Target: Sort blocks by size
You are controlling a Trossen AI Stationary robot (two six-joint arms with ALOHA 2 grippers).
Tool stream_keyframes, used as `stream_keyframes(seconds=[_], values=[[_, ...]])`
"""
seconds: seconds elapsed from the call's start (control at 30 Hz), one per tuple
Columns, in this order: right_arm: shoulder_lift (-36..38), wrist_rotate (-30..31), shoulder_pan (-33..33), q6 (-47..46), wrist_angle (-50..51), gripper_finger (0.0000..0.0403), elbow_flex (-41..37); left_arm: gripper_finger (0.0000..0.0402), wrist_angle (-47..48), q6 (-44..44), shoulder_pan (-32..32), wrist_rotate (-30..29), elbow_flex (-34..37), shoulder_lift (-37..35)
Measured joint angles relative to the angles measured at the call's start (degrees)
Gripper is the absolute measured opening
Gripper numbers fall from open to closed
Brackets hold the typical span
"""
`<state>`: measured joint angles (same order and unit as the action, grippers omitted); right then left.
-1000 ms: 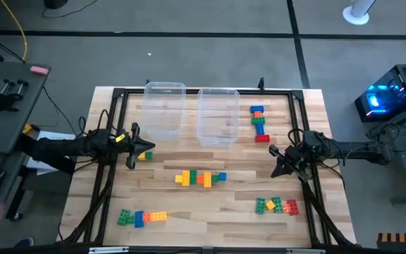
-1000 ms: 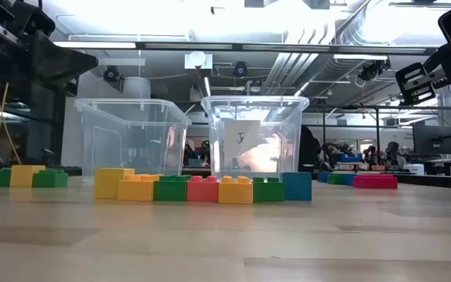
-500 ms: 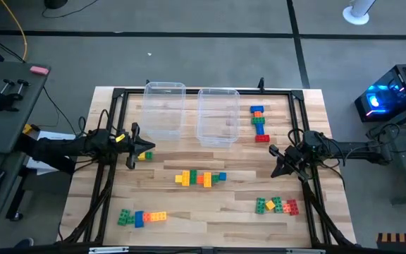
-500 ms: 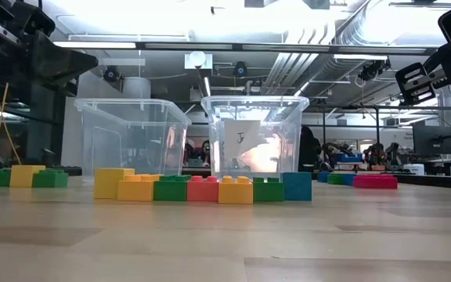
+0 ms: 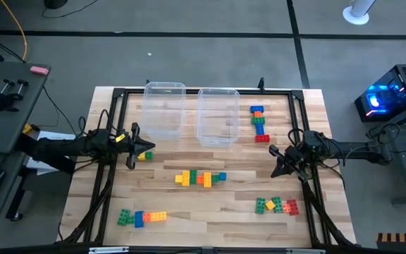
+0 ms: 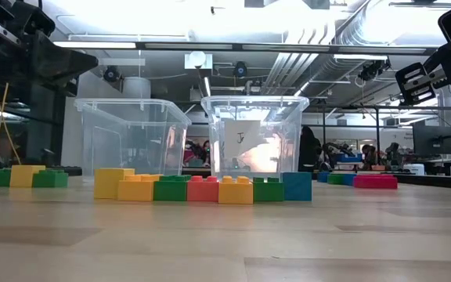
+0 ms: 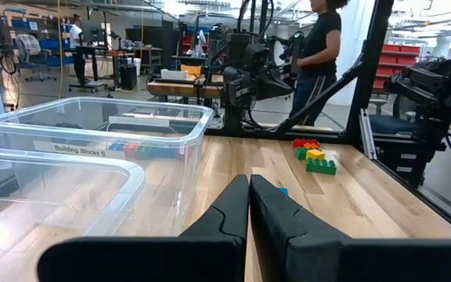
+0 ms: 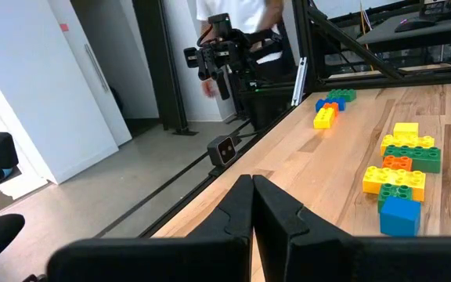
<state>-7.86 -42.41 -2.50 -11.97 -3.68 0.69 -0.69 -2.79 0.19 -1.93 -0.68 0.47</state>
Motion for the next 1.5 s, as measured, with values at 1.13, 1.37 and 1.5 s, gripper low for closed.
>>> stream_keyframes(seconds=[1.13,1.37,1.5], values=[[0.0,0.0,0.0,0.0,0.0,0.0001,0.0,0.0003,0.0,0.0,0.0,0.0,0.0,0.0],[0.0,0.0,0.0,0.0,0.0,0.0001,0.0,0.0003,0.0,0.0,0.0,0.0,0.0,0.0],[0.0,4.8,0.0,4.9,-3.6,0.0001,0.0,0.0003,0.0,0.0,0.0,0.0,0.0,0.0]])
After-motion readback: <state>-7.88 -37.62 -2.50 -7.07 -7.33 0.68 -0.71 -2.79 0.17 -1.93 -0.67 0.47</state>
